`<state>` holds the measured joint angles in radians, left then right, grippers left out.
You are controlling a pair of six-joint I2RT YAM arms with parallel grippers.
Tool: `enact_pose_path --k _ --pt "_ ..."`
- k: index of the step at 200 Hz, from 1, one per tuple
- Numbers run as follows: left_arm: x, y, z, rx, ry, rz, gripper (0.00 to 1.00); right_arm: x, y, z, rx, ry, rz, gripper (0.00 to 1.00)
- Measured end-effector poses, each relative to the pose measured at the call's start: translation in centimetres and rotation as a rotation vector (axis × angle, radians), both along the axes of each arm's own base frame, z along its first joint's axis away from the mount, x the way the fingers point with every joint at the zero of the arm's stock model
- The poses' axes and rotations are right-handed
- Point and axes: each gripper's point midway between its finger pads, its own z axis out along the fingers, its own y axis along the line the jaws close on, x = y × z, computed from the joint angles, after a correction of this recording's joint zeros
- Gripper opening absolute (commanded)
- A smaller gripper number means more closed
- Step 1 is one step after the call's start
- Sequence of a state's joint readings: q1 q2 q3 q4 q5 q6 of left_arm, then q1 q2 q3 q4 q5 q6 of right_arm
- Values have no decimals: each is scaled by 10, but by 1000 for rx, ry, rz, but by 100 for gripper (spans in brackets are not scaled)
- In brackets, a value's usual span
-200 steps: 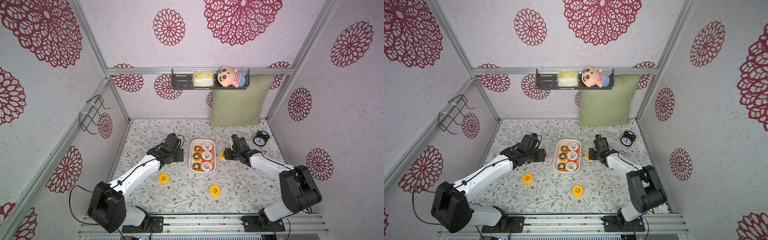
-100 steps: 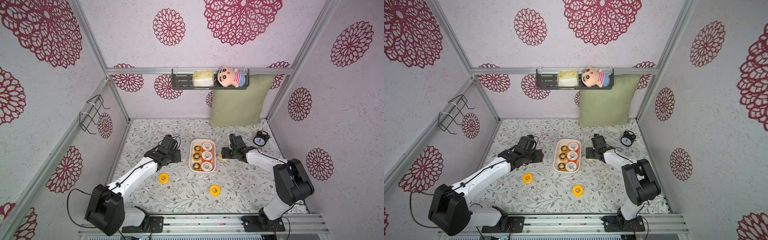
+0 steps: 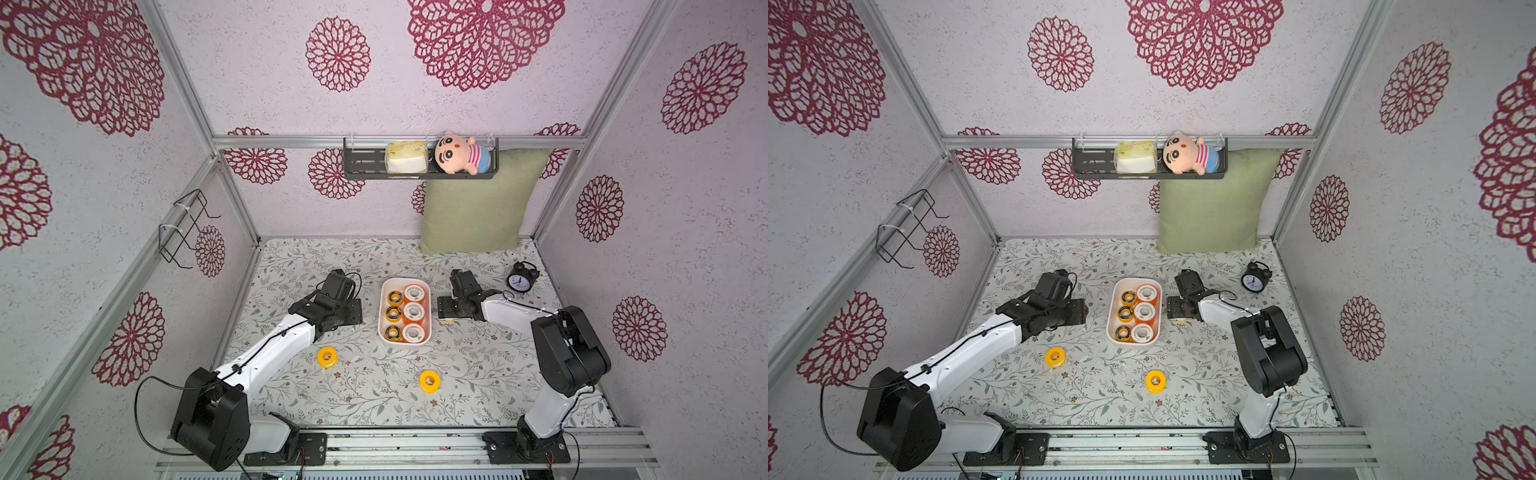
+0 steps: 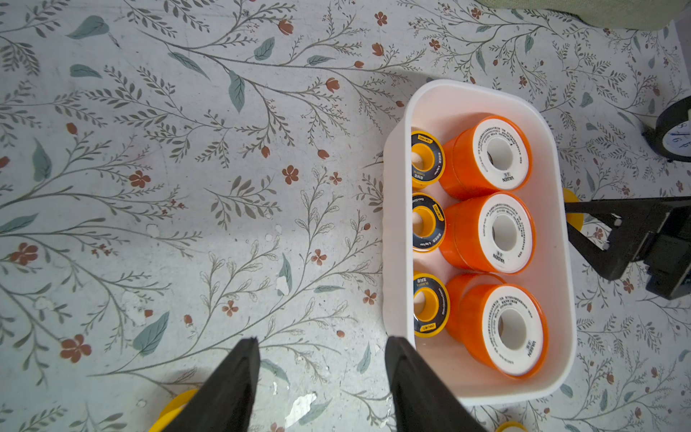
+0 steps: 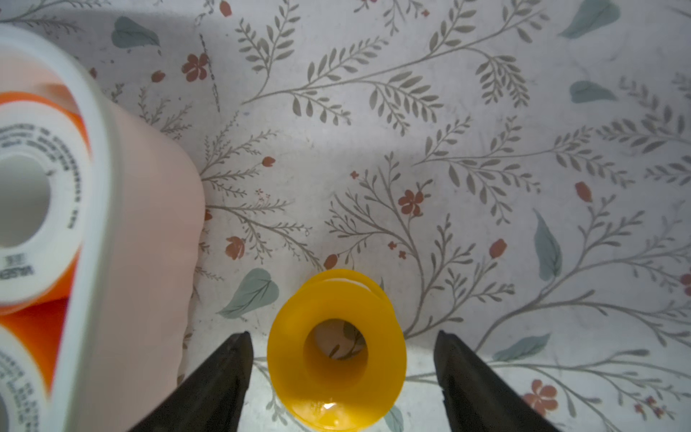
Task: Put the sealing tape into the storage box
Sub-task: Pick up the sealing tape at the center of the board, then adjust the storage box at the center of the board.
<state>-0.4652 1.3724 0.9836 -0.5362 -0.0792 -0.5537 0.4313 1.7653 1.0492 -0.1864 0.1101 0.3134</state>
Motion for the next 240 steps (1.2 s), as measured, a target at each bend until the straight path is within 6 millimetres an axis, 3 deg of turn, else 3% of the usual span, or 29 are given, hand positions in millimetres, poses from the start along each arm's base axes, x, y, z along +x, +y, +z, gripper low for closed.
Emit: enact_pose_path --k 64,146,240 --pt "-1 -3 -7 -4 22 -9 61 0 5 -5 -12 8 9 80" --pt "-1 -4 -8 -9 28 -14 60 -2 1 -14 -33 28 1 68" --pt "2 -8 -17 -28 48 -2 58 0 2 -12 -31 20 -2 60"
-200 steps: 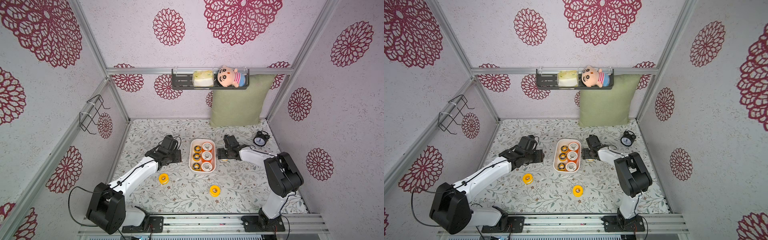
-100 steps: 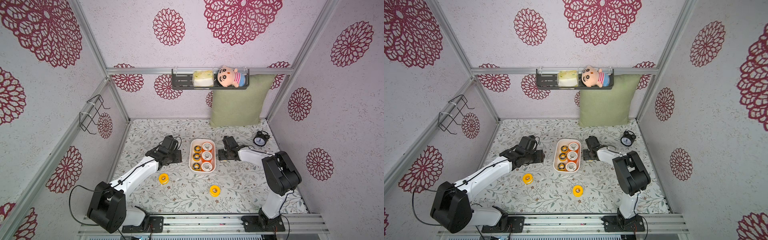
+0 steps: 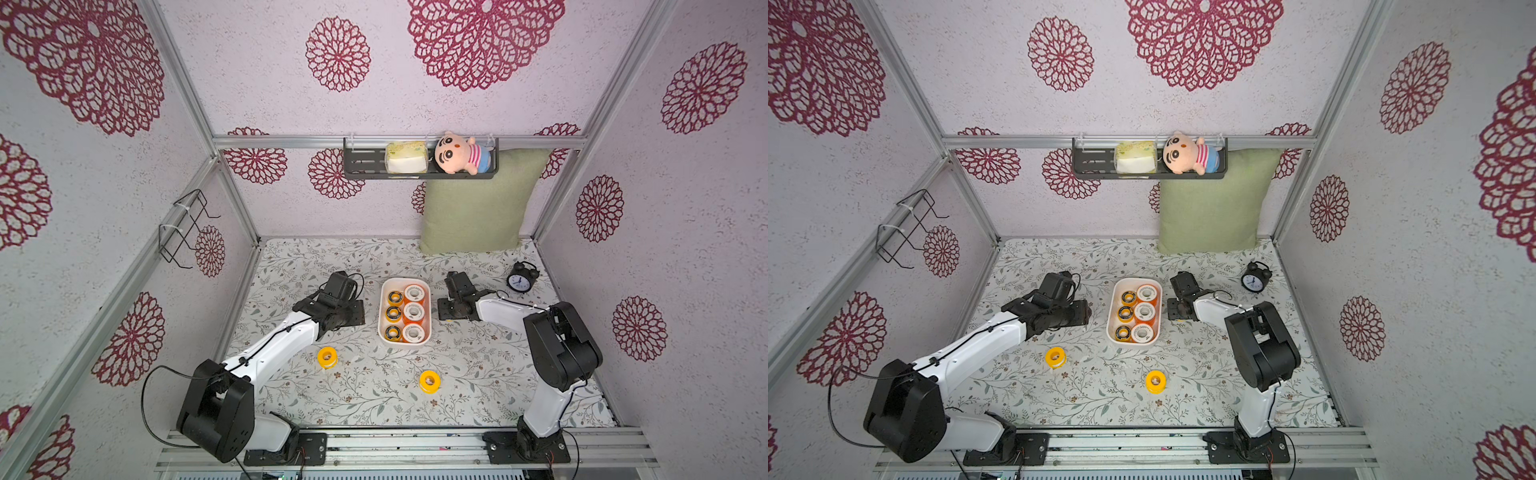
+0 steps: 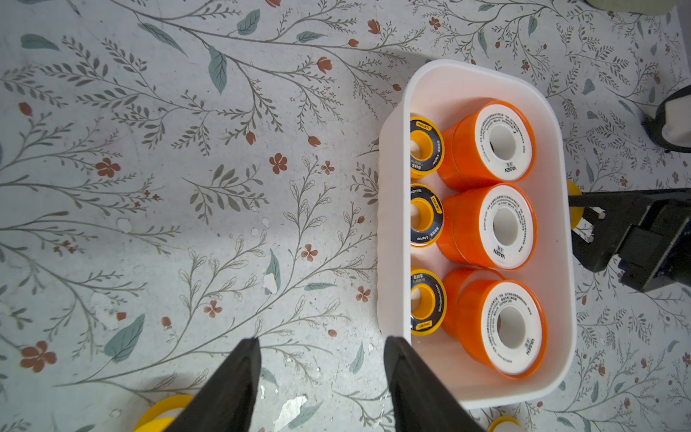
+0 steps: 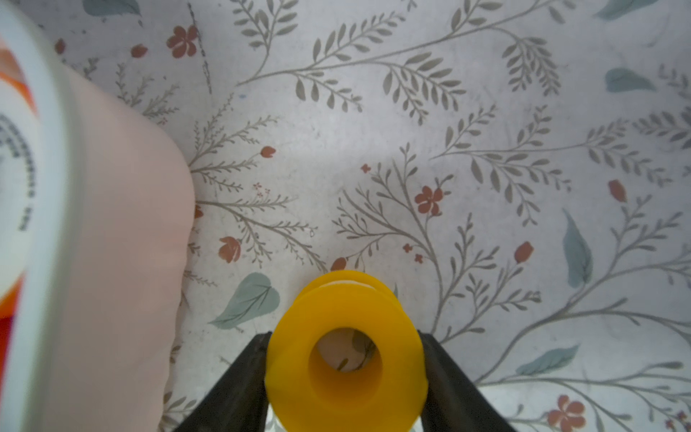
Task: Put the sealing tape into the storage box
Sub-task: Adjust the storage box at the center of the board.
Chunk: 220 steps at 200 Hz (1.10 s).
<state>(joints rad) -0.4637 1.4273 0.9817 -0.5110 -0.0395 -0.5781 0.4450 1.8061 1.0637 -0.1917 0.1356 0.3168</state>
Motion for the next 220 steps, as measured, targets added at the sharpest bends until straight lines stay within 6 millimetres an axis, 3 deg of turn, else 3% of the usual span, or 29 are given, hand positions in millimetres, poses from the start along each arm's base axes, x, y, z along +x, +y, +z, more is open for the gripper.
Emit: enact_pose_path --k 55,105,176,220 --pt "11 -8 -45 -32 99 63 45 -3 -1 11 29 -16 -5 60" --pt "14 -28 -87 -99 202 50 45 -2 -2 32 72 -54 -5 60" --pt "24 -64 -78 -197 199 -39 45 -4 7 53 140 -80 29 60" --pt "18 -80 -79 -207 215 -93 45 -5 12 67 173 -102 45 60"
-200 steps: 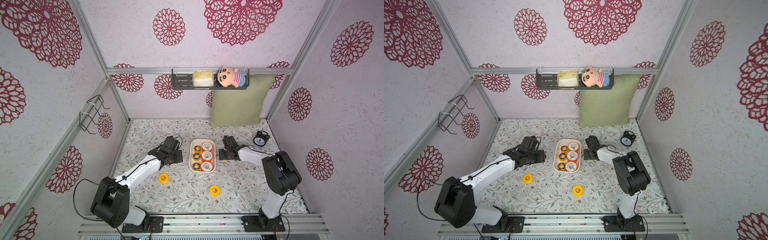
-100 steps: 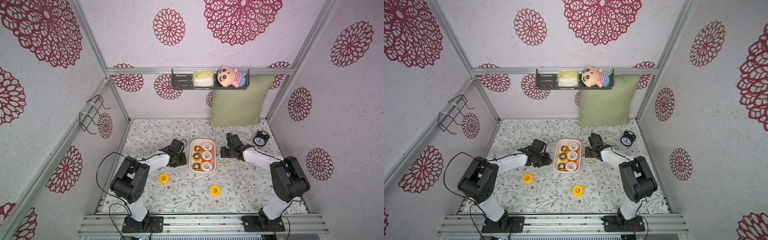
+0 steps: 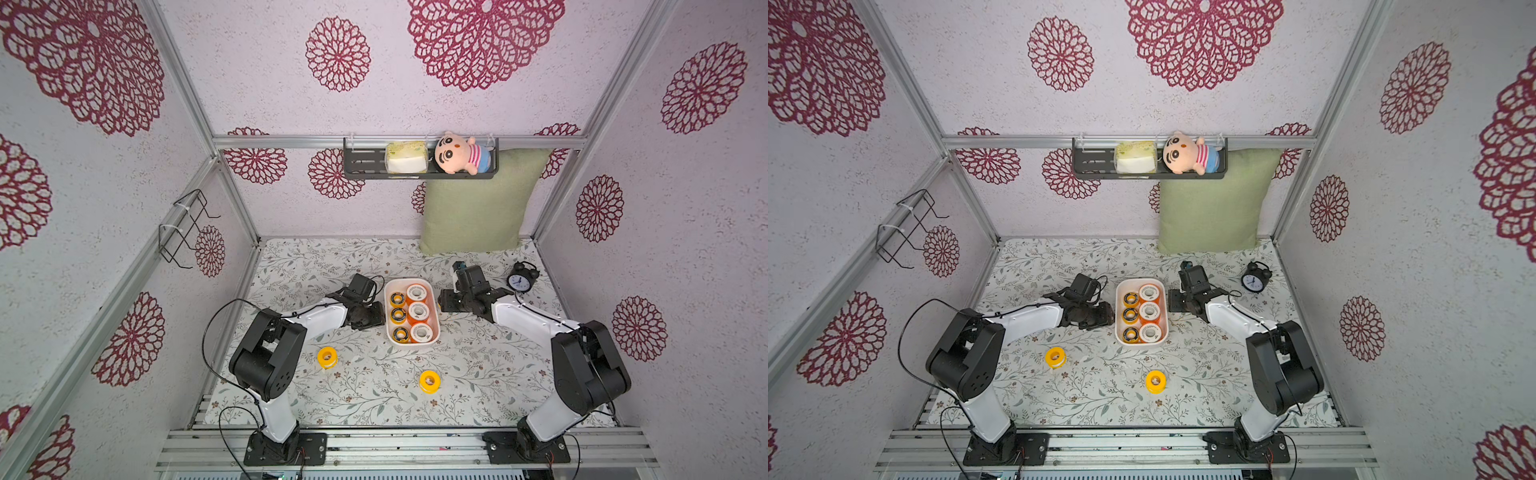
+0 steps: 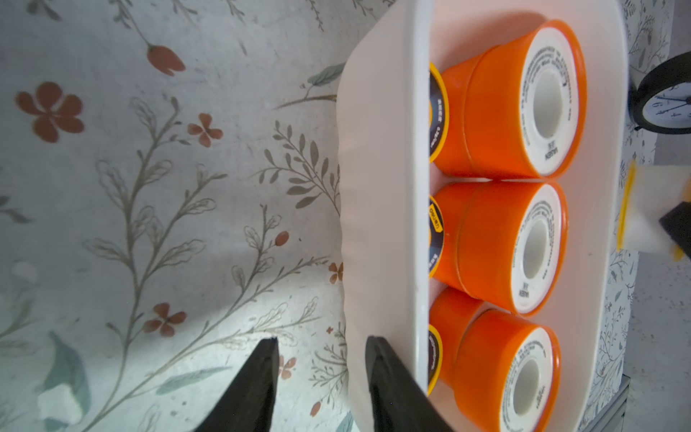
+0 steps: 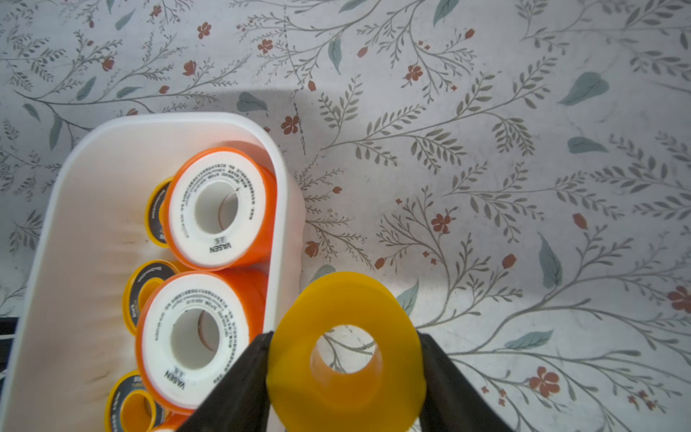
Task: Put the sealing tape into the storage box
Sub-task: Adjust the storage box at the center of the board, then place the sealing tape in the storage box.
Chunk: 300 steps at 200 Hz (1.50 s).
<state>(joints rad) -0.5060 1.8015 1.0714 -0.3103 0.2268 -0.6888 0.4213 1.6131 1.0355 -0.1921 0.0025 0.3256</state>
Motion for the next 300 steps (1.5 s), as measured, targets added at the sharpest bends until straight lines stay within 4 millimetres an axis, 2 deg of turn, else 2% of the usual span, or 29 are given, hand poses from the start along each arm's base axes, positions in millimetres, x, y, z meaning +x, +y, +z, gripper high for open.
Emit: enact_pose_path --k 35,73,114,134,211,245,300 --pt "1 1 0 15 -3 -2 45 -1 3 12 25 -20 13 60" --pt "3 11 6 64 -30 21 46 1 21 25 95 -39 68 61" --pt "6 28 40 111 -127 59 47 12 53 58 168 -108 144 61" --pt "4 39 56 131 -174 83 47 20 74 66 190 -126 183 61" --pt "-16 90 82 207 -262 188 48 32 135 42 148 -82 286 61" --pt "-24 105 89 221 -298 223 48 37 151 34 99 -79 307 61" --pt "-27 112 90 233 -308 241 49 47 166 18 1 -70 313 61"
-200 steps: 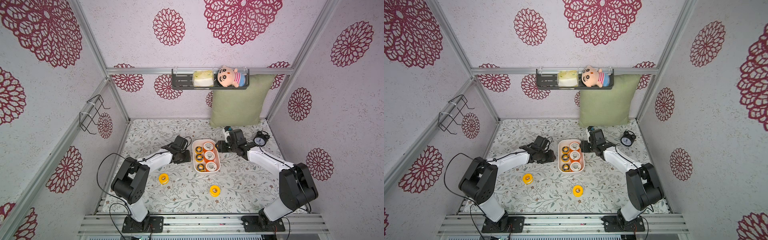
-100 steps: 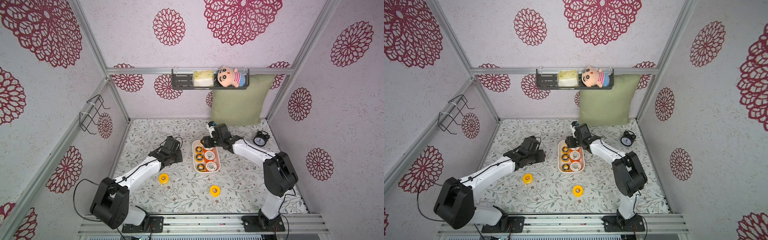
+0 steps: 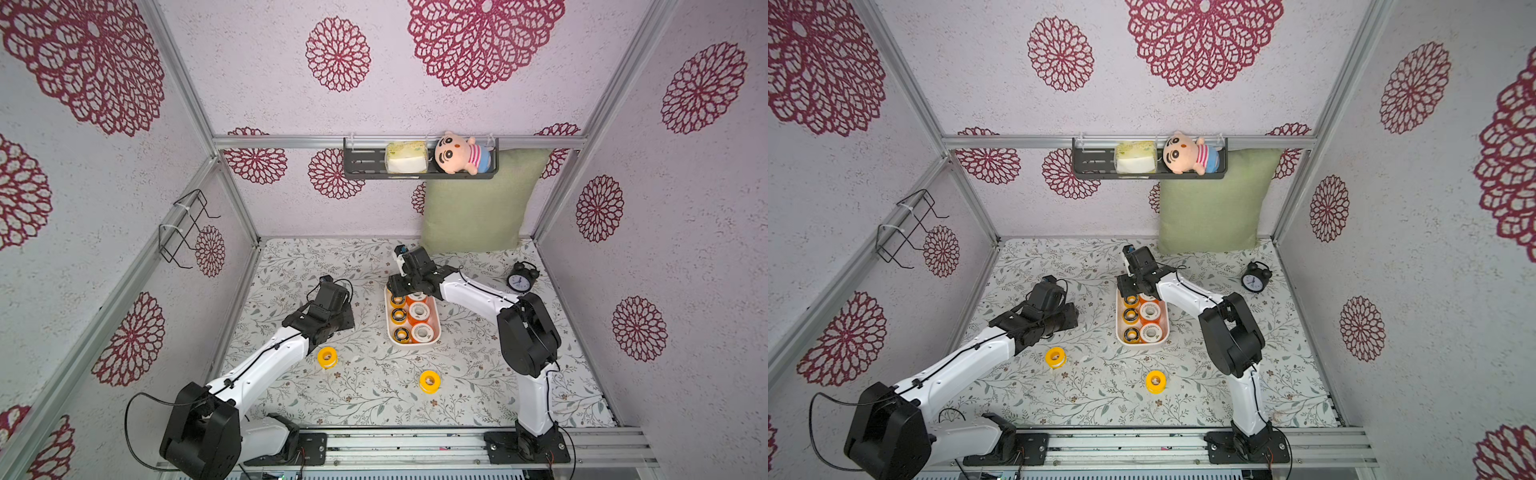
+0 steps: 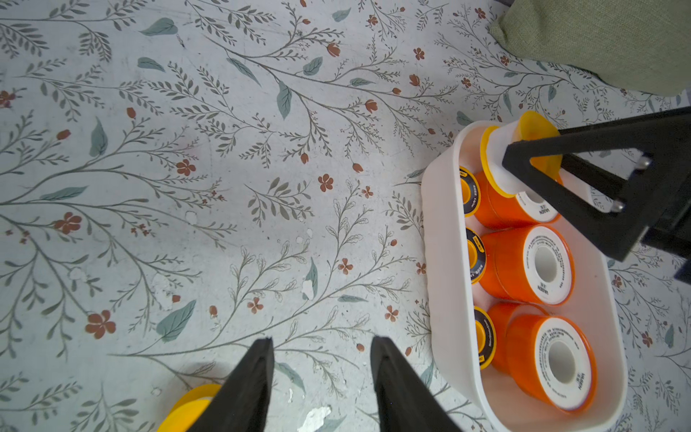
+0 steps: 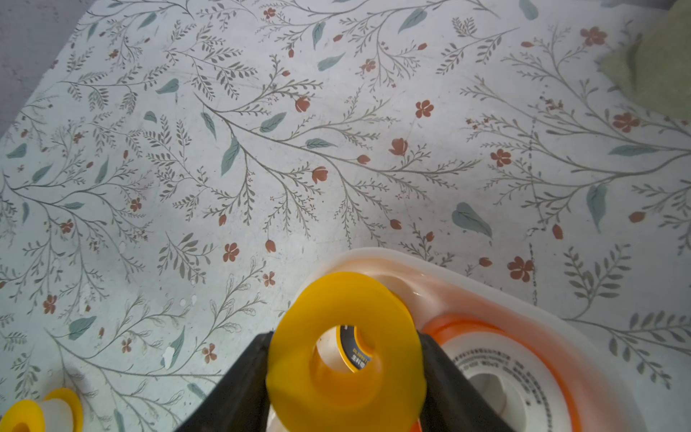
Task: Put the sealing tape into the storage box
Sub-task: Place the sealing tape in the storage box.
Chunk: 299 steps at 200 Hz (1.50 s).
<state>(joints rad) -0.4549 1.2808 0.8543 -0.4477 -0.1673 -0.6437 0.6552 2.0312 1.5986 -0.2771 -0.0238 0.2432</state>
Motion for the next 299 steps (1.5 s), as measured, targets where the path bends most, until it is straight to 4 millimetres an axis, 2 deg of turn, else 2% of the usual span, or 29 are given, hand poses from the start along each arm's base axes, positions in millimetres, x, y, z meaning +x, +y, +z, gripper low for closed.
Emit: enact_pose_path --k 58,206,299 --pt "0 1 -1 1 3 3 49 -2 -3 -11 -75 11 -9 61" --pt "0 0 -7 3 19 0 49 -4 -8 -33 -136 42 -6 63" --pt "-1 -2 -9 -4 28 -9 49 1 -4 -27 -140 25 -5 71"
